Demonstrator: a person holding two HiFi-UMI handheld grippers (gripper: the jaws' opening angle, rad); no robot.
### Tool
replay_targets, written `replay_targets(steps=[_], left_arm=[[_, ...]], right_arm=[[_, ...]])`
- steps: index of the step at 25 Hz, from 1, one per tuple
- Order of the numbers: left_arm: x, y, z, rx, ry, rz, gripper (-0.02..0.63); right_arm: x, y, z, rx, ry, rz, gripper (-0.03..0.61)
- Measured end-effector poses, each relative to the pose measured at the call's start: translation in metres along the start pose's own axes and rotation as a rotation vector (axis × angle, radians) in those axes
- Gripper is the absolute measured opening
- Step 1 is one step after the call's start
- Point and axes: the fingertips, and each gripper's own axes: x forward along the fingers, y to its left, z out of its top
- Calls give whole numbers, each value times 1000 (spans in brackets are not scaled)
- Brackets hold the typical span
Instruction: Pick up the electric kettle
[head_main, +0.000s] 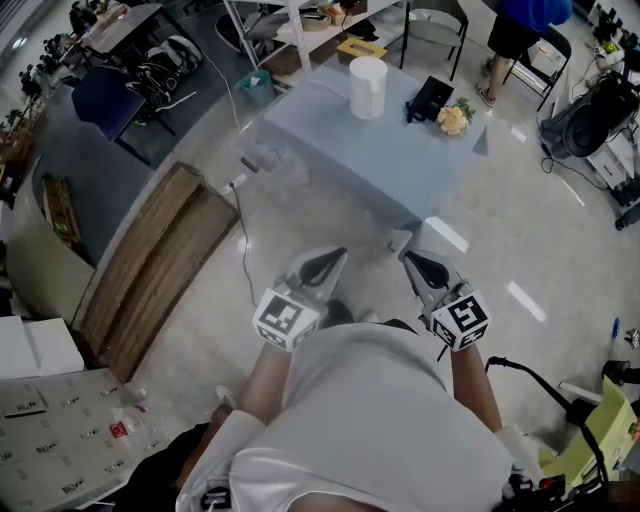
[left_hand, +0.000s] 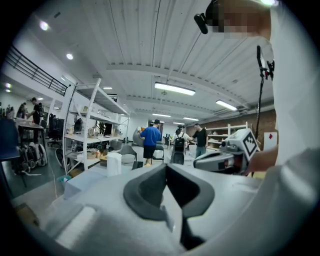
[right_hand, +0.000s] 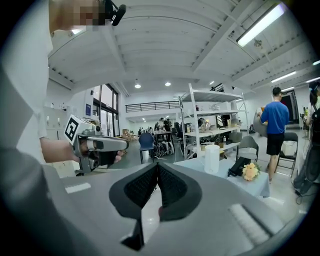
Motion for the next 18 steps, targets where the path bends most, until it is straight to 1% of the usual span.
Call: replay_targets(steps=[6,11,14,18], left_arm=[[9,18,-6,-16,23,2,3],[25,38,-5,-17,23,-23,3],[40,57,-1,-14,24,-35,3],[59,88,-2,-26,46,-58,3]], right_arm=[[11,-10,1,8,4,-1,5],[25,-27,1,29,9,-30,5],[41,-41,3,37,11,-40,6],[69,-62,12,51,10,-61,5]])
